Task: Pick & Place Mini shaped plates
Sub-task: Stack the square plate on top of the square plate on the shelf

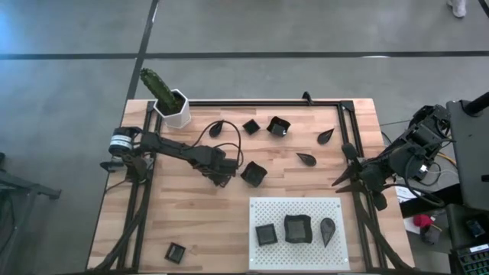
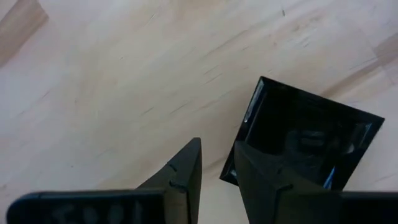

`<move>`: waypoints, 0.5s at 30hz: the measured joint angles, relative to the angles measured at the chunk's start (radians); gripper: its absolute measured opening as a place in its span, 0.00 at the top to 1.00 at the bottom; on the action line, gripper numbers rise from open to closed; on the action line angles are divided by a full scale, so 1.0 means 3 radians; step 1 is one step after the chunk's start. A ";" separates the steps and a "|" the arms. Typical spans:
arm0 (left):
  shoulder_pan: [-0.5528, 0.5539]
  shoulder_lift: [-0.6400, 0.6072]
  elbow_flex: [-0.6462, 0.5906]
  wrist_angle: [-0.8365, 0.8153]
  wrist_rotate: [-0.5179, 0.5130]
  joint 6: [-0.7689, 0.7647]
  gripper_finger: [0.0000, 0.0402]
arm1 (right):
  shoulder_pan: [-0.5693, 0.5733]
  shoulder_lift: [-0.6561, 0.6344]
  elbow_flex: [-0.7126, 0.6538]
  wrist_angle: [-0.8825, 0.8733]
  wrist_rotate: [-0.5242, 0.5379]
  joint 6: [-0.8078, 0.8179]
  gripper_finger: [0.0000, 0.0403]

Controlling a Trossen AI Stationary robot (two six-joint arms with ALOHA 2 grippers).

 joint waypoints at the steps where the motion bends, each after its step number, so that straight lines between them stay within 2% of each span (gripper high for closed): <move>1: 0.0003 0.0000 0.0009 0.0000 0.0000 0.0018 0.77 | 0.0000 0.0000 0.0000 0.0000 0.0000 -0.0001 0.78; 10: 0.0006 0.0000 0.0070 0.0010 0.0001 0.0138 0.77 | 0.0000 0.0000 0.0000 0.0000 -0.0001 -0.0003 0.83; 15: 0.0006 0.0000 0.0071 0.0012 0.0001 0.0138 0.77 | 0.0000 0.0000 0.0000 0.0000 -0.0001 -0.0003 0.82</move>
